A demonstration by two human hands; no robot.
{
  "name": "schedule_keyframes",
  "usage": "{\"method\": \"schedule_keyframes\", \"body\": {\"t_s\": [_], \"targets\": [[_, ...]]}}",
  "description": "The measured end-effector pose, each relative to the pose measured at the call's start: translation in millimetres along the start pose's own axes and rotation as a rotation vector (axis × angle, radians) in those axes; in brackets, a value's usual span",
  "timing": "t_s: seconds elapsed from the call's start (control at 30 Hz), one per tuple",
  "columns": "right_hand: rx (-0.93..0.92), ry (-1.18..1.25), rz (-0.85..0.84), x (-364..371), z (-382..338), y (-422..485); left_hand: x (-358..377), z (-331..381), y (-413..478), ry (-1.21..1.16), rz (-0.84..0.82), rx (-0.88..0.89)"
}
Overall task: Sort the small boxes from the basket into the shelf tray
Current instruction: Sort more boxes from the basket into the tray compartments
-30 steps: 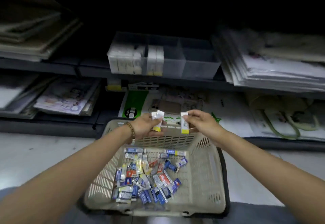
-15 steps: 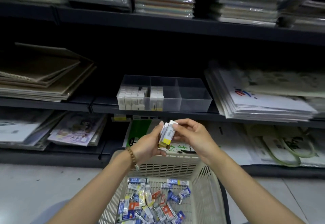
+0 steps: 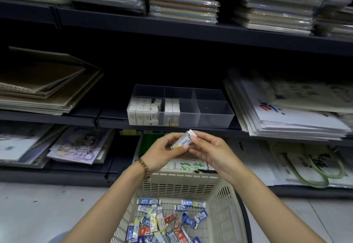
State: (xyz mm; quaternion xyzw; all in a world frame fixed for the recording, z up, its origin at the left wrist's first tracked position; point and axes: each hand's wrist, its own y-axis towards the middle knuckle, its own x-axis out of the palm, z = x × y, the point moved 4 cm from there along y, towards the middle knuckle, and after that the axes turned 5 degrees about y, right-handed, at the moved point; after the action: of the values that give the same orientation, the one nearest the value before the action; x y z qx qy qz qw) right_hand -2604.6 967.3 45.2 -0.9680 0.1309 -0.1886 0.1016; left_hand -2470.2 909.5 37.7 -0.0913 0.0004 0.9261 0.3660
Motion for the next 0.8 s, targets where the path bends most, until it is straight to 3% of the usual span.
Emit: {"method": "schedule_keyframes", "body": {"t_s": [0.2,0.43,0.6,0.8], "targets": [[0.008,-0.044,-0.09,10,-23,15,-22,10,17,-0.016,0.236,0.029],[-0.01,-0.319,-0.234,27,-68,47,-41,22,35,-0.075,0.323,0.171],[-0.178,-0.553,-0.048,19,-106,89,-96,28,26,-0.03,0.634,0.345],[-0.189,-1.087,0.023,21,-91,139,-140,-8,20,-0.043,0.872,0.246]]}}
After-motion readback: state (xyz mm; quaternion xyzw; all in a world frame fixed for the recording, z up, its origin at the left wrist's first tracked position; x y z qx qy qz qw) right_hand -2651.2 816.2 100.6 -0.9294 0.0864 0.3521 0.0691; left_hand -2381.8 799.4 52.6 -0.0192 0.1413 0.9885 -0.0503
